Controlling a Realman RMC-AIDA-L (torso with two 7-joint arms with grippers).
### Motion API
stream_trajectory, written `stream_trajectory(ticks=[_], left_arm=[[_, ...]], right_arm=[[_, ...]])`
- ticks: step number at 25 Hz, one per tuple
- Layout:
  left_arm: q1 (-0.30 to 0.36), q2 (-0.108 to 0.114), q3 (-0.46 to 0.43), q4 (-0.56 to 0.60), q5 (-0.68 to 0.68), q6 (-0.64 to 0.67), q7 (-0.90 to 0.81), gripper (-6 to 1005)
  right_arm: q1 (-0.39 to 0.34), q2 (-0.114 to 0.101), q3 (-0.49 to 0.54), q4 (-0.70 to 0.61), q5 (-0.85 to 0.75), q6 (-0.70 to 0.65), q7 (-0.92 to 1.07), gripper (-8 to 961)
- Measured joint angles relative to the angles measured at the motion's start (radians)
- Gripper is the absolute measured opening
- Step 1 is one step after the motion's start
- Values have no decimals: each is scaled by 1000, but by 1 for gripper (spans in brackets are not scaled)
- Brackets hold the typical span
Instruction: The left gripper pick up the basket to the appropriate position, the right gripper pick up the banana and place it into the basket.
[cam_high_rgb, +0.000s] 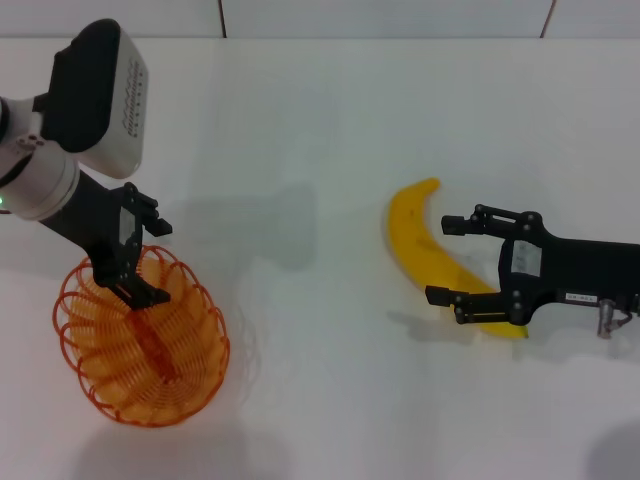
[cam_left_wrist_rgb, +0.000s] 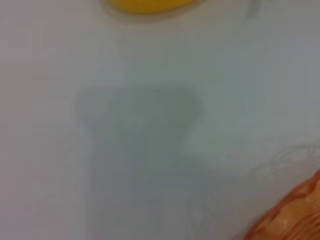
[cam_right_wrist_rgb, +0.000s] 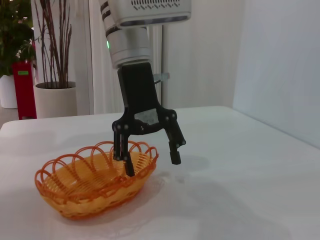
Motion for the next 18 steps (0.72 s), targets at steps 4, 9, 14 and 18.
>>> stream_trajectory(ticks=[4,9,14,18], left_arm=[[1,0,2,-3,0,-5,-5,882],[0,-1,12,-3,0,-8,-15,881],[-6,1,35,-2,23,-28,-85,822],[-8,-1,45,2,27,-45,-102,704]], right_arm=[[-3,-1,0,0,0,-1,0,881],[-3,-1,0,0,0,2,0,882],[-2,-1,0,0,0,2,0,882],[-1,-1,0,0,0,2,0,882]])
